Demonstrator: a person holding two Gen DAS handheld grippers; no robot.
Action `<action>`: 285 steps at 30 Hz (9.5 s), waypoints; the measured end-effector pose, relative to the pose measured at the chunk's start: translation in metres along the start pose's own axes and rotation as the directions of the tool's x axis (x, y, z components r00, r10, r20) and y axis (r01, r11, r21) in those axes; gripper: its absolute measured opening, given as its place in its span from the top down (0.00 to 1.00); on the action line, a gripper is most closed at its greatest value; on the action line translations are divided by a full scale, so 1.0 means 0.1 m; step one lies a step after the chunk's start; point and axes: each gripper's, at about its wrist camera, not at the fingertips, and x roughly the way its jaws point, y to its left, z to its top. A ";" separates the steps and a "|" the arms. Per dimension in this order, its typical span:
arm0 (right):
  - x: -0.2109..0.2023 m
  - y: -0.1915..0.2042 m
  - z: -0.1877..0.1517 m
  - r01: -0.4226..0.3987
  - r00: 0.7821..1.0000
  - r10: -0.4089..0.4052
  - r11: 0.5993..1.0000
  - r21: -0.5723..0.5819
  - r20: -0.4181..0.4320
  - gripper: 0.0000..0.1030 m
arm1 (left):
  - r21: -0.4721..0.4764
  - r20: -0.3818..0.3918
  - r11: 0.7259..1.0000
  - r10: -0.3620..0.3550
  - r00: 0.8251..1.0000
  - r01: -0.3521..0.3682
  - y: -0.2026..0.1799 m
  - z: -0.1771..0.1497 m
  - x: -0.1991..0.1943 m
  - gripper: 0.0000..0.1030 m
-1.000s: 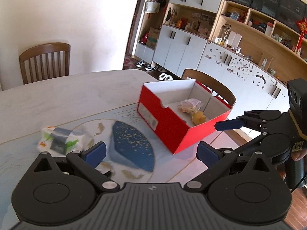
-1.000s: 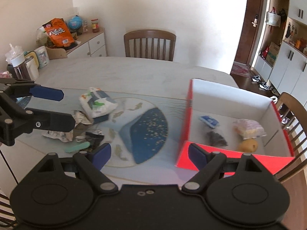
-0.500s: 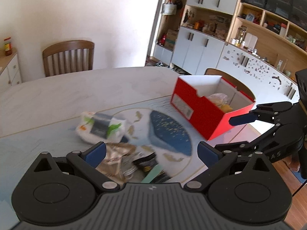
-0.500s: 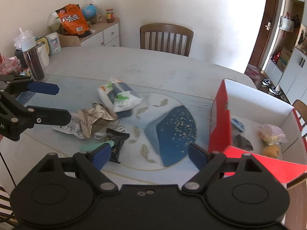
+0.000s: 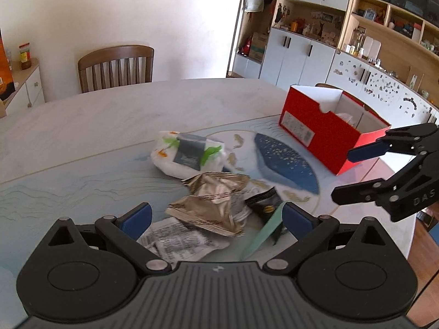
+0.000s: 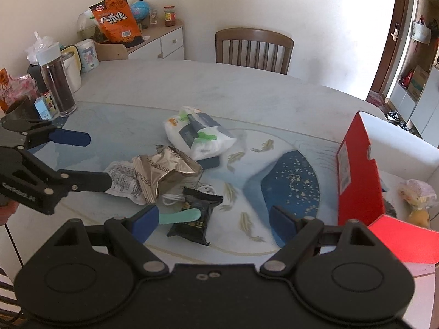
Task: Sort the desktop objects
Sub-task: 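Move left gripper to the white printed wrapper while right gripper reaches the teal stick, then close left gripper on the white wrapper while right gripper closes on teal stick and black packet, then lift and carry the white wrapper and teal stick with black packet to the shoebox, then lower both held items into the shoebox and open both grippers, then withdraw both open grippers up out of the shoebox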
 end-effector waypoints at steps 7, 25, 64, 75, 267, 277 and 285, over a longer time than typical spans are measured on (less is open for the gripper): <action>0.06 0.19 -0.02 0.013 1.000 -0.013 1.000 -0.015 -0.008 0.15 | 0.109 -0.002 0.994 0.006 1.000 -0.006 0.10 -0.10 0.11 0.01; 0.41 0.46 -0.13 0.042 0.998 -0.042 0.999 0.006 -0.057 0.17 | 0.205 -0.077 0.977 -0.038 0.996 0.054 0.42 -0.41 0.51 0.01; 0.67 0.44 -0.08 0.072 0.996 -0.072 0.997 0.019 -0.046 0.72 | 0.277 -0.062 0.960 -0.031 0.998 0.047 0.29 -0.43 0.67 0.27; 0.56 0.39 -0.07 0.032 0.999 -0.032 0.998 0.047 -0.016 0.82 | 0.261 -0.077 0.965 -0.007 0.997 0.027 0.21 -0.47 0.60 0.32; 0.31 -3.78 0.14 -0.055 0.982 0.115 0.934 0.352 -0.151 0.58 | 0.421 -0.412 0.900 0.080 0.908 0.112 -2.94 1.84 3.15 0.27; 0.13 -3.73 0.07 -0.065 0.986 0.111 0.945 0.321 -0.127 0.47 | 0.378 -0.378 0.918 0.032 0.925 0.122 -2.90 1.86 2.90 0.27; -0.01 -3.64 0.06 -0.059 0.989 0.095 0.954 0.293 -0.110 0.46 | 0.347 -0.337 0.930 0.003 0.942 0.121 -2.92 1.87 2.62 0.27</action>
